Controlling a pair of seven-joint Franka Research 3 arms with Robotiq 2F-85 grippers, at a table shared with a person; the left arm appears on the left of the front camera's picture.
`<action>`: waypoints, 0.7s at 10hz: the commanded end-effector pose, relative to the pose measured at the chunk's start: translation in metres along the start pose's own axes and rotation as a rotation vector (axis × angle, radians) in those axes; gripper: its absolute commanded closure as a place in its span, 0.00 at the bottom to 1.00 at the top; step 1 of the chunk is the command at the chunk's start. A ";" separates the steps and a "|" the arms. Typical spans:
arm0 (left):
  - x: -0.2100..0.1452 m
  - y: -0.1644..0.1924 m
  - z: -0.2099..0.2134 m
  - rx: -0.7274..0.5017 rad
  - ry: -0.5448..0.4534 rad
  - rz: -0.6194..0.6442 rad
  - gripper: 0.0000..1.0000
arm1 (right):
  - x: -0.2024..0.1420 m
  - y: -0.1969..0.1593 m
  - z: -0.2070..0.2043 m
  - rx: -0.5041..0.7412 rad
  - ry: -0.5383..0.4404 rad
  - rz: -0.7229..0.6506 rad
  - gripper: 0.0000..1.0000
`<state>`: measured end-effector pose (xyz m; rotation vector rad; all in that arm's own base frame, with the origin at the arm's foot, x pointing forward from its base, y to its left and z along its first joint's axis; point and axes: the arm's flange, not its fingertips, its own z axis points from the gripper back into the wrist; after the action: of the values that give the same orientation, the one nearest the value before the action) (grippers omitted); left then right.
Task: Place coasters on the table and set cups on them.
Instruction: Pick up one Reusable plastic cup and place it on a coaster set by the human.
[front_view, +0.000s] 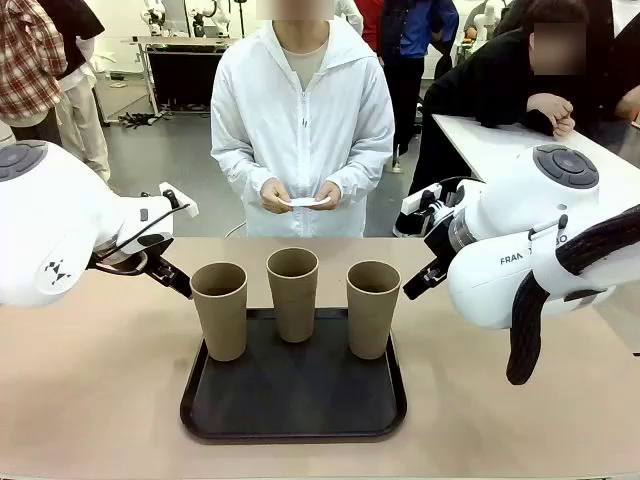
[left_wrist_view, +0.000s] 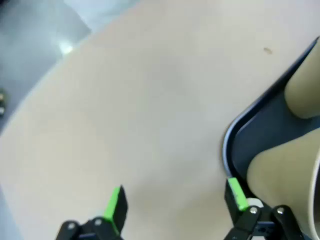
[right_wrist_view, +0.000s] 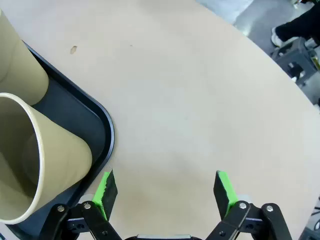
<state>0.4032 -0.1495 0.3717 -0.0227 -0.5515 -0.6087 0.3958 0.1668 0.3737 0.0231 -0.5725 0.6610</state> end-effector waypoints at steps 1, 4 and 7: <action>0.000 0.000 0.000 0.000 0.000 0.000 0.00 | 0.000 0.000 0.000 0.000 0.000 0.000 0.00; 0.000 0.000 0.000 0.000 0.000 0.000 0.00 | 0.000 0.000 0.000 0.000 0.000 0.000 0.00; 0.000 0.000 0.000 0.000 0.000 0.000 0.00 | 0.000 0.000 0.000 0.000 0.000 0.000 0.00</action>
<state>0.4032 -0.1495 0.3717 -0.0227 -0.5515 -0.6088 0.3958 0.1667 0.3737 0.0229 -0.5725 0.6609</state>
